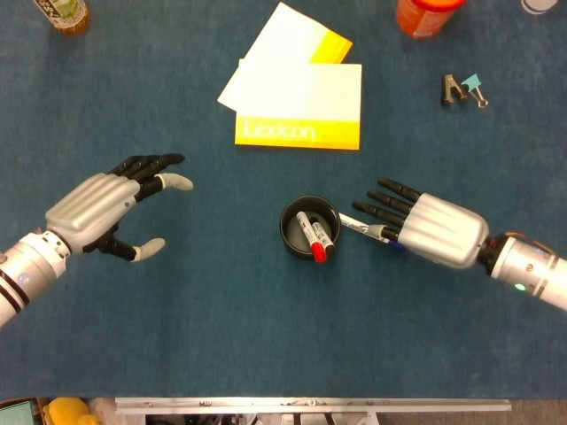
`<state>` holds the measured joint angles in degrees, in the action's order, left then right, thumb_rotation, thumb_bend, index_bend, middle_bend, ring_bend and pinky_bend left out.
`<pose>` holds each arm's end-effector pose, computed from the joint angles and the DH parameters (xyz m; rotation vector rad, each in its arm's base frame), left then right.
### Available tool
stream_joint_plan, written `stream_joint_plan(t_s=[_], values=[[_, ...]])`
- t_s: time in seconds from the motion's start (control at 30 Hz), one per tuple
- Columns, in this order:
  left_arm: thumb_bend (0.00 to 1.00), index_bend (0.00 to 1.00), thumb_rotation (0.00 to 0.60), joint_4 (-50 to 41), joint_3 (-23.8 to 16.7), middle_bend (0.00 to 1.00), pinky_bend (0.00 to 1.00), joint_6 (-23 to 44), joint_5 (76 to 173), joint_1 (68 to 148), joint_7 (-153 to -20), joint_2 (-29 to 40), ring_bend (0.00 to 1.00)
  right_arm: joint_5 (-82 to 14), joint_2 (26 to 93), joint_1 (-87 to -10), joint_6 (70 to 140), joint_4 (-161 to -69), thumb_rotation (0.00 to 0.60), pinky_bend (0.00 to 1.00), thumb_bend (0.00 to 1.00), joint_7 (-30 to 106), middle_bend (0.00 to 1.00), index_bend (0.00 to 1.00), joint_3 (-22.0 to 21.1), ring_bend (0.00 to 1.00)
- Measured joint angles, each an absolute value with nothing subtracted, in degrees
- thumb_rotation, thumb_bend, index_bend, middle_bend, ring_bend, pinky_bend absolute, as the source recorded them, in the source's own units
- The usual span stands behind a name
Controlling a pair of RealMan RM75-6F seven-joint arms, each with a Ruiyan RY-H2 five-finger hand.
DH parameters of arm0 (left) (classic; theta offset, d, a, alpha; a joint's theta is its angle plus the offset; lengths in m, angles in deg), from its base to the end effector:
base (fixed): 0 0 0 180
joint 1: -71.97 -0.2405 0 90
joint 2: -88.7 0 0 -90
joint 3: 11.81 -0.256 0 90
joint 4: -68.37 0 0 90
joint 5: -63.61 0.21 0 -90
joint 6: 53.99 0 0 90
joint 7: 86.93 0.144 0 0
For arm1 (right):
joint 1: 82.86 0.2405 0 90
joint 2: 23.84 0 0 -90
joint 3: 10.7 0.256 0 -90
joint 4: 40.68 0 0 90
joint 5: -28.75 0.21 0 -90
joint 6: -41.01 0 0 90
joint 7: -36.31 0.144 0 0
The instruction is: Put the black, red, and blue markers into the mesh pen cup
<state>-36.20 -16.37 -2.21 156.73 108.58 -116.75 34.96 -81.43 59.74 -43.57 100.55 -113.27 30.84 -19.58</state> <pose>-0.2002 0.2605 0.1052 -2.0072 -1.4519 -0.9573 -0.2111 -0.2650 -0.0216 2.4985 -0.3060 0.8154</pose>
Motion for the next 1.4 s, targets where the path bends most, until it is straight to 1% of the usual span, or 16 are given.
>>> stream_joint_plan(t_s=[0.5, 0.93, 1.07, 1.4], values=[[0.31, 0.19, 0.6, -35.9, -16.38, 0.0, 0.01, -2.29, 156.97, 108.64, -117.05, 34.76, 0.0, -74.82, 62.38, -43.59, 94.73, -116.47, 0.6, 0.0, 0.47, 31.09, 0.0, 0.24, -19.25, 0.0], [0.31, 0.19, 0.6, -35.06, -16.71, 0.0, 0.01, -1.6, 157.58, 108.26, -118.27, 34.95, 0.0, -69.38, 62.96, -44.42, 92.73, -115.65, 0.6, 0.0, 0.47, 27.18, 0.0, 0.24, -17.63, 0.0], [0.31, 0.19, 0.6, -34.76, -16.9, 0.0, 0.01, -1.31, 158.11, 108.17, -118.63, 34.86, 0.0, -68.26, 61.63, -45.33, 93.48, -115.88, 0.6, 0.0, 0.47, 26.1, 0.0, 0.24, -17.37, 0.0], [0.31, 0.19, 0.6, -34.4, -17.08, 0.0, 0.01, -1.2, 158.69, 108.36, -119.29, 34.48, 0.0, -65.18, 55.35, -47.48, 95.72, -120.11, 0.6, 0.0, 0.47, 25.01, 0.0, 0.24, -16.75, 0.0]])
